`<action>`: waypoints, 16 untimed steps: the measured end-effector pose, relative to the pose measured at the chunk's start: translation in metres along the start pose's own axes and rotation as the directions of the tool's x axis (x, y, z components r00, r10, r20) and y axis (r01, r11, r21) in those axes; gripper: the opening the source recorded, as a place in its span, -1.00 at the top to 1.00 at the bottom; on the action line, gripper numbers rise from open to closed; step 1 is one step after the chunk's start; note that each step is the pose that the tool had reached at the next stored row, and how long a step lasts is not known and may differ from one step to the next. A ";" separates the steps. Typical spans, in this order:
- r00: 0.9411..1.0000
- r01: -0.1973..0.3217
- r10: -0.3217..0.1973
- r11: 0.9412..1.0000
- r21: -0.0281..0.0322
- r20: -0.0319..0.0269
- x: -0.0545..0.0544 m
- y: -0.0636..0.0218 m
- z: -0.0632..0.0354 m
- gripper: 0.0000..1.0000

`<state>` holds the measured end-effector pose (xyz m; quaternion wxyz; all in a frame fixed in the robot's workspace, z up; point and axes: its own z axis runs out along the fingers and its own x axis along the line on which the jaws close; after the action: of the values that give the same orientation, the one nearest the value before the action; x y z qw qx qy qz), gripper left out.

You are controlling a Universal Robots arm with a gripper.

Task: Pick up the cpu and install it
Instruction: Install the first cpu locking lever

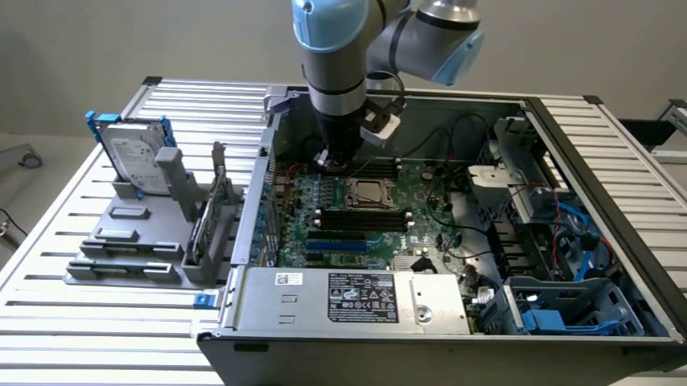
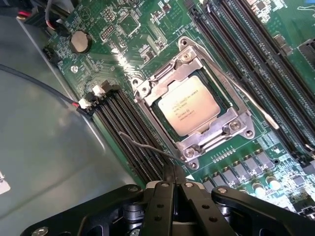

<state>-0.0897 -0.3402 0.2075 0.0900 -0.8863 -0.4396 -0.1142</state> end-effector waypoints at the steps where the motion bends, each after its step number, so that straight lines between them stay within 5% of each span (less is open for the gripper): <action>1: 1.000 -0.001 0.001 1.000 0.000 -0.001 0.000 0.0002 0.0008 0.79; 8: 1.000 -0.002 0.002 1.000 0.000 -0.001 -0.001 0.0004 0.0030 0.79; 16: 1.000 -0.001 0.001 1.000 -0.004 0.005 -0.001 0.0008 0.0058 0.79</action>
<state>-0.0891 -0.3402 0.2015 0.0872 -0.8870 -0.4391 -0.1129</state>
